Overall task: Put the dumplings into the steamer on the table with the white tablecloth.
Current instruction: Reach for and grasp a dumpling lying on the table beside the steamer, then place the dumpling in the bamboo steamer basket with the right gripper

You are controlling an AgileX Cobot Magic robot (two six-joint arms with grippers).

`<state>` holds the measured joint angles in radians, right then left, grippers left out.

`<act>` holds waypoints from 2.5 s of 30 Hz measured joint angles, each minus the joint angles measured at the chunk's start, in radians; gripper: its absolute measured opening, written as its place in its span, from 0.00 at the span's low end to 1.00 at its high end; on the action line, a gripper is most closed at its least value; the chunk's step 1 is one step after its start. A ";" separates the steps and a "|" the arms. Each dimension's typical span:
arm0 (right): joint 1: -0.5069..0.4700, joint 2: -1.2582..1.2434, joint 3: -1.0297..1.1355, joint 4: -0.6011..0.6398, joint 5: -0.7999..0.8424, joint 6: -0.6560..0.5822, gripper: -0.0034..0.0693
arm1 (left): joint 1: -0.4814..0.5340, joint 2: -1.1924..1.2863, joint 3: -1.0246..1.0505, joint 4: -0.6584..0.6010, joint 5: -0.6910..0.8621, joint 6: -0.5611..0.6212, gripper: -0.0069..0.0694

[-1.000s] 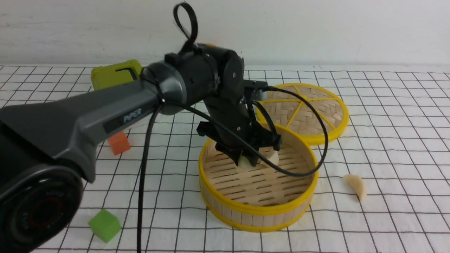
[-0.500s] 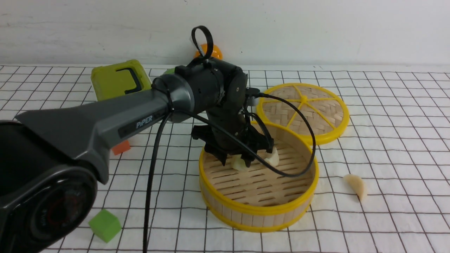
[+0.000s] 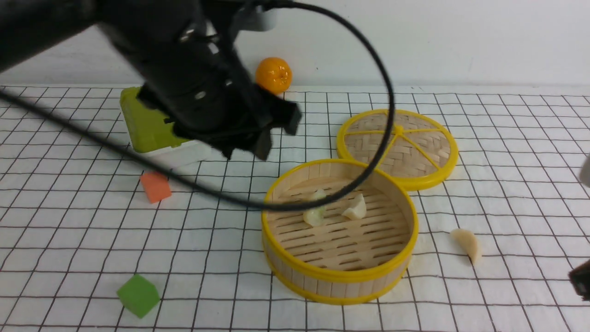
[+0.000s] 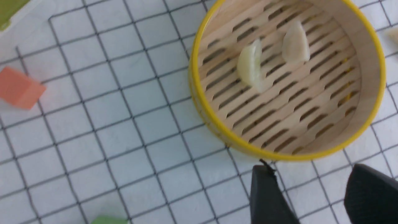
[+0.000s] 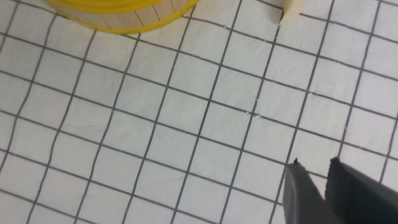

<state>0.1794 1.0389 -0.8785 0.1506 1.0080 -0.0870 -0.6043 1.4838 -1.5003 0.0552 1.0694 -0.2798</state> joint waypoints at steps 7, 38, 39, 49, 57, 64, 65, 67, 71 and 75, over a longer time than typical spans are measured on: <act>0.000 0.292 -0.024 0.003 -0.121 0.001 0.53 | 0.000 -0.353 0.460 0.037 -0.084 -0.080 0.09; 0.000 0.884 -0.400 -0.123 -0.225 0.049 0.27 | 0.000 -0.770 0.762 -0.021 -0.074 -0.126 0.07; 0.000 0.875 -0.404 -0.124 -0.204 0.049 0.27 | 0.000 -0.770 0.762 -0.017 -0.077 -0.126 0.07; 0.138 0.657 -0.569 -0.091 -0.020 0.040 0.29 | 0.000 -0.771 0.762 -0.002 -0.095 -0.107 0.07; 0.366 0.707 -0.622 -0.037 -0.109 0.044 0.29 | 0.000 -0.839 0.762 -0.027 -0.088 0.006 0.07; 0.386 0.877 -0.622 -0.054 -0.166 0.080 0.29 | 0.000 -1.035 0.762 -0.044 -0.027 0.048 0.07; 0.386 0.898 -0.622 -0.055 -0.171 0.087 0.29 | 0.000 -1.063 0.762 -0.044 -0.013 0.049 0.07; 0.386 0.920 -0.622 -0.057 -0.178 0.087 0.29 | 0.000 -1.097 0.762 -0.043 0.005 0.050 0.07; 0.386 0.967 -0.622 -0.057 -0.230 0.106 0.34 | 0.000 -1.220 0.786 -0.036 0.023 0.051 0.07; 0.386 0.968 -0.634 -0.063 -0.234 0.136 0.49 | 0.000 -1.319 0.838 -0.035 0.023 0.051 0.07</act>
<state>0.5654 2.0071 -1.5125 0.0877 0.7739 0.0494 -0.6043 0.1647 -0.6628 0.0200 1.0923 -0.2288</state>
